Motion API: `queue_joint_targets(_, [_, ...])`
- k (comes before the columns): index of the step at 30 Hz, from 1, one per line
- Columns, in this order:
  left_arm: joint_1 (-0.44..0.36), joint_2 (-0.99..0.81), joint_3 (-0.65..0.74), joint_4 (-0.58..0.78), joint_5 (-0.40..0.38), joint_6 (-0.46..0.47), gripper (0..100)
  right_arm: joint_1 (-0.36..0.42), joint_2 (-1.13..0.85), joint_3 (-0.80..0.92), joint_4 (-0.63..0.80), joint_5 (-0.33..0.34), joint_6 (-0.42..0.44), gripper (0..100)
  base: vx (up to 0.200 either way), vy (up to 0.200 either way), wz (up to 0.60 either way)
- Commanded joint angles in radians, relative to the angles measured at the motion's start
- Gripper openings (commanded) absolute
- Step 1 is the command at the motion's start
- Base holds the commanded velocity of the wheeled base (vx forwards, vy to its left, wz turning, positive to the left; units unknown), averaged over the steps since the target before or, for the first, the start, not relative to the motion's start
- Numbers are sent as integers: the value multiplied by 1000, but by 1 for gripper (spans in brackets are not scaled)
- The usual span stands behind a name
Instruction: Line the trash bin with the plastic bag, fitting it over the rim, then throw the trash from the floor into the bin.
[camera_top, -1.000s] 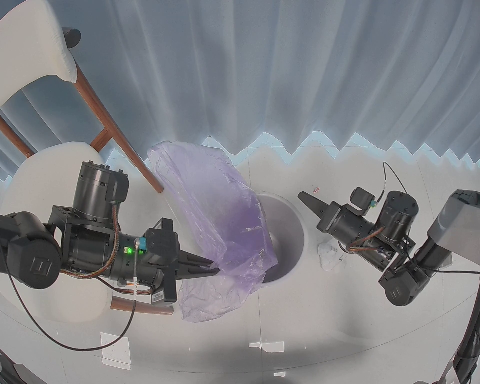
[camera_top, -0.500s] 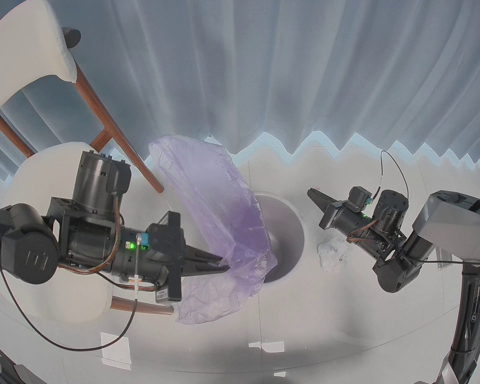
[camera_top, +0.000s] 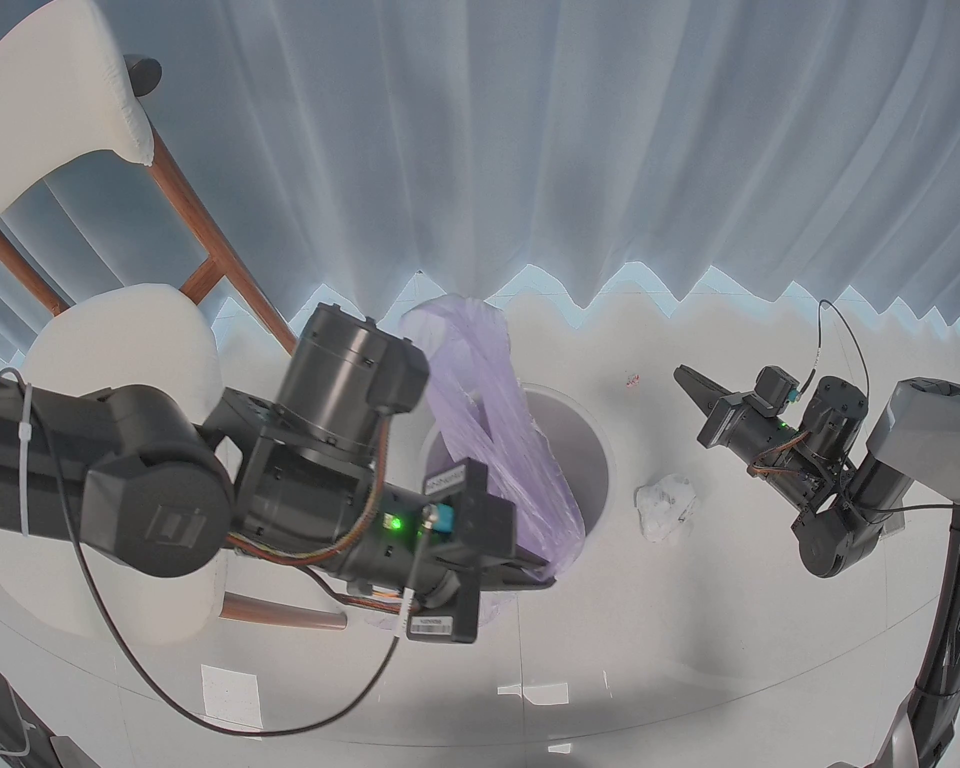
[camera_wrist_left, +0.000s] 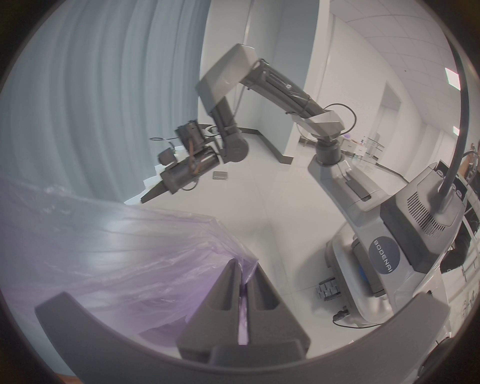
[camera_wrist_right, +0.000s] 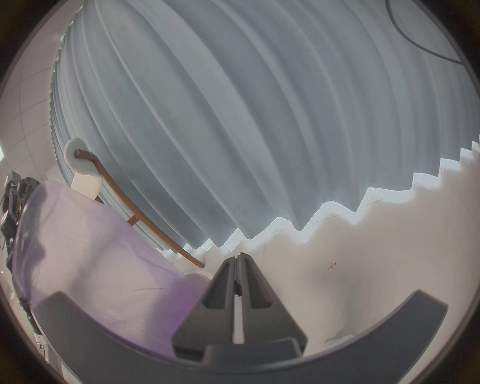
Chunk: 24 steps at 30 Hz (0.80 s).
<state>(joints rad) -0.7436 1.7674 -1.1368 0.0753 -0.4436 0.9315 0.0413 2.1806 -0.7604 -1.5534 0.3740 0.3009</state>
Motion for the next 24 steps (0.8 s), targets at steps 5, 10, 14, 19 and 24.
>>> queue_joint_targets(5, [-135, 60, -47, 103, -3, -3, 0, -54, 8, -7, -16, 68, 12, 0, 0, 0, 0])
queue_joint_targets(10, [-158, 76, -47, 116, -9, 1, 0, -46, 44, -31, -17, 115, 17, 0, 0, 0, 0])
queue_joint_targets(14, [-163, 70, -40, 119, -7, 1, 0, -17, 68, -63, -17, 151, 21, 0, 0, 0, 0])
queue_joint_targets(19, [-152, 64, -32, 138, -6, 0, 0, 28, 126, -172, -17, 206, -2, 0, 0, 0, 0])
queue_joint_targets(24, [-135, 61, -34, 139, 0, 0, 0, 46, 128, -168, -17, 315, -86, 0, 0, 0, 0])
